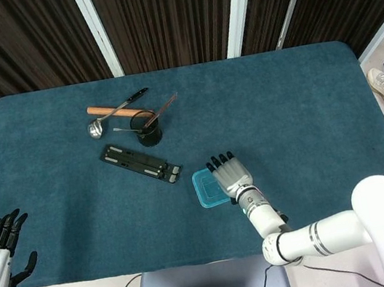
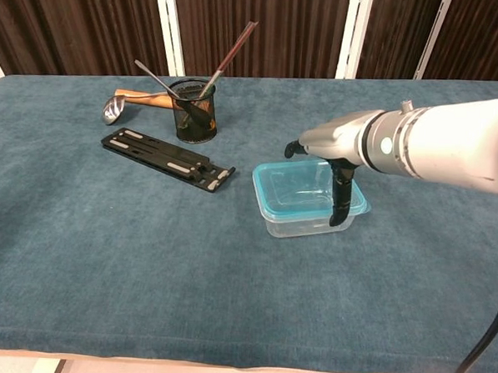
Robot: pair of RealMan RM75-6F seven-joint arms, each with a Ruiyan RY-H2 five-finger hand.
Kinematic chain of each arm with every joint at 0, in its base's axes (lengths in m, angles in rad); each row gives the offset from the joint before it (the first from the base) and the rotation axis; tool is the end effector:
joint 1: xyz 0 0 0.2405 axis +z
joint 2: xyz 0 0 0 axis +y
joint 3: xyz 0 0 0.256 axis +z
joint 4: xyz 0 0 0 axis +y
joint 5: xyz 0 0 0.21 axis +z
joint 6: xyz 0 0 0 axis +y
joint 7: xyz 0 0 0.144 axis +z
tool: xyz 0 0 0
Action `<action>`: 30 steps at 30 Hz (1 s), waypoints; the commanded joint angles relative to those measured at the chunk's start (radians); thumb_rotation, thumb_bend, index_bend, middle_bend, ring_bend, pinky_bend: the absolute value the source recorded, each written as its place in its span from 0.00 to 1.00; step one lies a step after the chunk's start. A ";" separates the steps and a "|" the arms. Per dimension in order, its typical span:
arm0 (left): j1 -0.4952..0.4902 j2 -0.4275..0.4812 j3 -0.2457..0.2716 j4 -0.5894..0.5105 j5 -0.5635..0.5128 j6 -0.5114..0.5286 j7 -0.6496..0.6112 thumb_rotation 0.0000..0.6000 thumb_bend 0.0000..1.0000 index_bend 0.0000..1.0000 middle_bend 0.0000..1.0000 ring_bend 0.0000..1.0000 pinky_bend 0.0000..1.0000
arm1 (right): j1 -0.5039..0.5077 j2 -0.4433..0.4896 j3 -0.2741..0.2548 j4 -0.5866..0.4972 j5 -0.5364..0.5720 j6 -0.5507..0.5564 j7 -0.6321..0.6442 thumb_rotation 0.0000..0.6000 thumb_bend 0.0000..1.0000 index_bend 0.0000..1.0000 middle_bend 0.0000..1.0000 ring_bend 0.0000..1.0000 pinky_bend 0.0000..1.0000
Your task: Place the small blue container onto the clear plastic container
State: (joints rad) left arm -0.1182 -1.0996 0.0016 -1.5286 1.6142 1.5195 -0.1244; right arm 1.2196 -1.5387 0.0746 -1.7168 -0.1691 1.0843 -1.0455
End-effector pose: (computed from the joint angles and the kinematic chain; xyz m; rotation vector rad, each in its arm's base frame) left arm -0.3103 0.1812 0.1641 -1.5014 -0.8707 -0.9890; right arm -0.0795 -0.3425 -0.0387 2.0166 -0.7997 0.2988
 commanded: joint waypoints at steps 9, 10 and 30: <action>0.003 0.001 0.001 0.000 0.002 0.004 -0.001 1.00 0.41 0.00 0.00 0.00 0.08 | -0.010 0.117 0.031 -0.114 -0.033 -0.011 0.043 1.00 0.13 0.12 0.10 0.04 0.15; 0.003 0.001 0.001 0.000 0.003 0.005 -0.001 1.00 0.41 0.00 0.00 0.00 0.08 | -0.009 0.127 0.033 -0.121 -0.035 -0.014 0.046 1.00 0.13 0.13 0.09 0.03 0.14; -0.002 0.001 -0.001 0.003 -0.005 -0.008 -0.005 1.00 0.41 0.00 0.00 0.00 0.08 | 0.061 -0.001 0.058 -0.018 0.014 -0.008 0.033 1.00 0.13 0.38 0.08 0.00 0.13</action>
State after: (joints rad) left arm -0.1207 -1.0983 0.0004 -1.5259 1.6097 1.5118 -0.1287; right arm 1.2778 -1.5359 0.1328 -1.7372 -0.1581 1.0727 -1.0088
